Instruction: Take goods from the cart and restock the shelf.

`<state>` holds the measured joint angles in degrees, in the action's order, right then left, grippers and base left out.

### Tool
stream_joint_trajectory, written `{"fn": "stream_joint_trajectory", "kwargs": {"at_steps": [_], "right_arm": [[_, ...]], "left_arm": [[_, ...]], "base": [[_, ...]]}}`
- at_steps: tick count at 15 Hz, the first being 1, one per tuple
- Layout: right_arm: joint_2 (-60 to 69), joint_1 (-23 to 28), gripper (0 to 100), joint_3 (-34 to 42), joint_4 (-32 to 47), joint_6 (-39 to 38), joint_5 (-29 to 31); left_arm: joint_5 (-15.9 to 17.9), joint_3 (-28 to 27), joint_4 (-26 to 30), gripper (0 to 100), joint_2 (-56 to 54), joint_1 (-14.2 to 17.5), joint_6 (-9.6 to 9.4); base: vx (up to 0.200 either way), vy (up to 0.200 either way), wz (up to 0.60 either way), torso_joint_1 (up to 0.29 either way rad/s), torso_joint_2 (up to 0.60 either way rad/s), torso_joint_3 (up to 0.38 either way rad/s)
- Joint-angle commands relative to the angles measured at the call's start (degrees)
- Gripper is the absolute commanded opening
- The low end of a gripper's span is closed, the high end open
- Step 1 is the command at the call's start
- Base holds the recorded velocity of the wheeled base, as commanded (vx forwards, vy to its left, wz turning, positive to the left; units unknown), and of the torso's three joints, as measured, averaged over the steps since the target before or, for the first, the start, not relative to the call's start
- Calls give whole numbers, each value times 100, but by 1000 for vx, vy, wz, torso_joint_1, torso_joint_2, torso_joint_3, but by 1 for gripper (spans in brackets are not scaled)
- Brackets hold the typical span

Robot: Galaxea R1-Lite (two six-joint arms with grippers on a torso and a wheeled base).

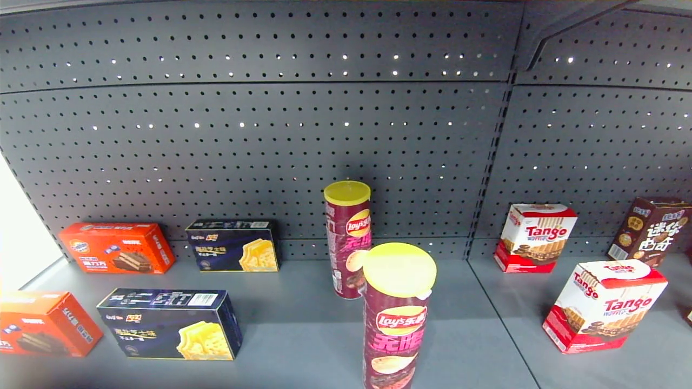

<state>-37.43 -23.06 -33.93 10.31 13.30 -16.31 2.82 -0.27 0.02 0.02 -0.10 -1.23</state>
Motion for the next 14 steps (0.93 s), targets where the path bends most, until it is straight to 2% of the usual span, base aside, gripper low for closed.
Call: {"fn": "stream_joint_trajectory", "kwargs": {"at_steps": [1, 2, 3, 8, 9, 10, 11, 12, 14], "right_arm": [[-661, -93, 100, 448, -741, -3, 49], [-881, -119, 100, 598, -1330, -3, 322], [-1030, -154, 100, 598, -1436, -3, 603], [-1302, -234, 100, 466, -1524, -741, 1165], [-1329, -234, 100, 387, -1515, -759, 1192], [-1364, -234, 100, 369, -1515, -750, 1209], [-1382, -242, 100, 343, -1506, -741, 1288], [-1382, -260, 100, 360, -1497, -750, 1420], [-1461, -348, 100, 343, -1515, -750, 1447]], "left_arm": [[0, 0, 6, 100, -2, 1, 0], [0, 0, -2, 100, -2, 1, 0], [0, 0, -2, 100, -2, 1, 0], [17, 0, 6, 100, -2, -8, -61], [8, -8, 24, 100, 33, -25, -17], [61, -290, -38, 100, 147, -43, -26], [140, -1212, 50, 100, 789, -61, -26], [422, -2153, 279, 100, 1659, -105, -17], [703, -3480, 323, 100, 3100, -210, -35]], "base": [[0, 0, 0, 0, 0, 0], [0, 0, 0, 0, 0, 0], [0, 0, 0, 0, 0, 0], [0, 0, 0, 0, 0, 0], [0, 0, 0, 0, 0, 0], [0, 0, 0, 0, 0, 0], [0, 0, 0, 0, 0, 0], [0, 0, 0, 0, 0, 0], [0, 0, 0, 0, 0, 0]]}}
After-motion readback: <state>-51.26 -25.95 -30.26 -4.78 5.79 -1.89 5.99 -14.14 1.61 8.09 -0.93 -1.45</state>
